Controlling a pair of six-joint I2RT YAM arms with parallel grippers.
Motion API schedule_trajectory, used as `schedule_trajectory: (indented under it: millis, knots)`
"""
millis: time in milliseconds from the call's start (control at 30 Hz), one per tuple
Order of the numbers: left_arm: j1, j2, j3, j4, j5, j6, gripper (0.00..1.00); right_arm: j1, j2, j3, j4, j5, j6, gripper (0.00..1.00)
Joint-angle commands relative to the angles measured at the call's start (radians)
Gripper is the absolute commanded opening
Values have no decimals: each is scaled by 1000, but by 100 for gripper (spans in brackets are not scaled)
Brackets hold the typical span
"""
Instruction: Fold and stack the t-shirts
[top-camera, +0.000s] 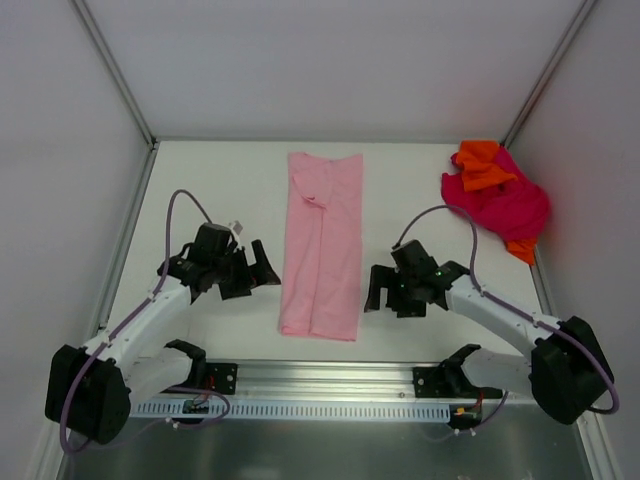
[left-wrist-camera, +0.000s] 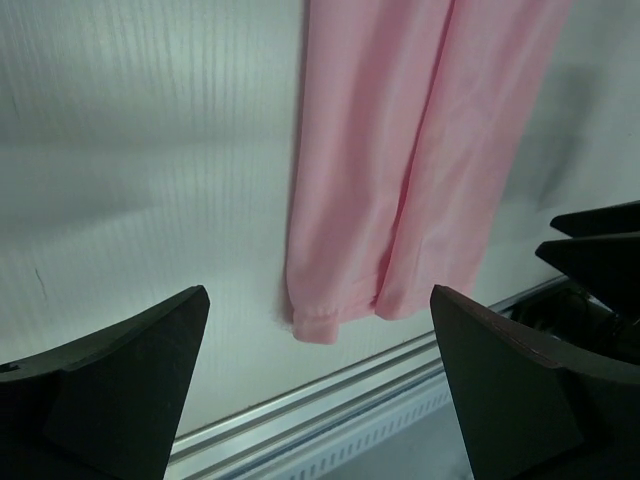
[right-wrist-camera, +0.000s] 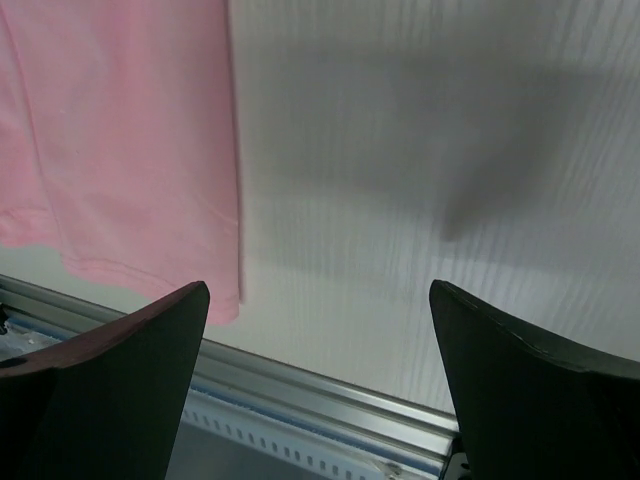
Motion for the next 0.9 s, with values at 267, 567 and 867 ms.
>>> schedule_trajectory:
  millis: [267, 567, 867]
  knots:
    - [-266, -79, -195, 48, -138, -296, 84, 108, -213, -225, 168, -38, 283, 79]
    - [-312, -45, -238, 61, -184, -353, 70, 231, -74, -244, 269, -9, 393, 73]
    - [-355, -42, -279, 127, -190, -388, 61, 234, -46, -267, 303, -7, 416, 60]
